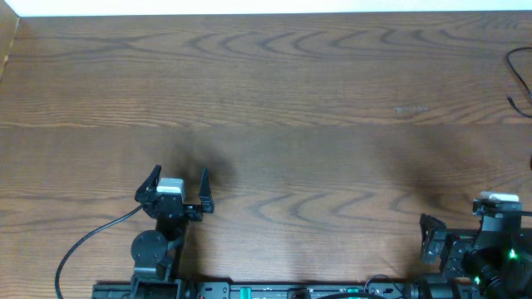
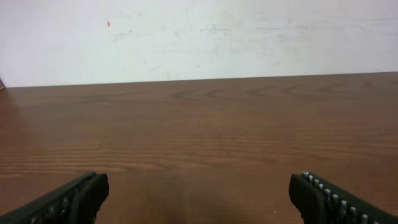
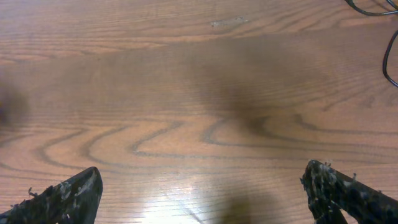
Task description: Untangle cables
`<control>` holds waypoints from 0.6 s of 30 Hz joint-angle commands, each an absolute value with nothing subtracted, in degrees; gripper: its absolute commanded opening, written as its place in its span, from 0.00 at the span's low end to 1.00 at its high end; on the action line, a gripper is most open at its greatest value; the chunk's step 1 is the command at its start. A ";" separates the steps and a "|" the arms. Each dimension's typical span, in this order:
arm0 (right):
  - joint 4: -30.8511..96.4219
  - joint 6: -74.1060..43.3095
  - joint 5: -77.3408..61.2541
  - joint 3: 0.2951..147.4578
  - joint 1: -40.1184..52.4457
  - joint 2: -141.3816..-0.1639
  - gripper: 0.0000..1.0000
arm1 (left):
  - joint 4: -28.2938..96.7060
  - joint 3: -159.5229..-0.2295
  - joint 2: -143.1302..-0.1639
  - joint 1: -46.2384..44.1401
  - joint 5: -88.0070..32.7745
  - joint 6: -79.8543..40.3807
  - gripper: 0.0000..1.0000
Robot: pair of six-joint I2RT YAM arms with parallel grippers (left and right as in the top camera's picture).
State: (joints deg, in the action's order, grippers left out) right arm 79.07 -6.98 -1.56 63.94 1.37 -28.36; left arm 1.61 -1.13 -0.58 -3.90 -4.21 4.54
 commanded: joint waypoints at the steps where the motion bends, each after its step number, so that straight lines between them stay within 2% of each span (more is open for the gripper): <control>1: 79.15 -7.25 -1.65 63.90 1.67 -28.01 0.99 | 3.60 -0.23 -0.23 -3.66 -5.52 5.15 0.98; 9: 72.27 -7.22 1.96 62.24 1.65 -24.97 0.99 | 3.60 -0.23 -0.23 -3.66 -5.52 5.13 0.98; 18: 55.05 -7.22 1.78 45.06 1.65 -17.69 0.99 | 3.60 -0.23 -0.23 -3.66 -5.52 5.13 0.98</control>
State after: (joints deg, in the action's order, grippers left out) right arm 56.42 -6.98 1.23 48.45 1.37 -19.73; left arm 1.61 -1.13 -0.58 -3.90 -4.34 4.56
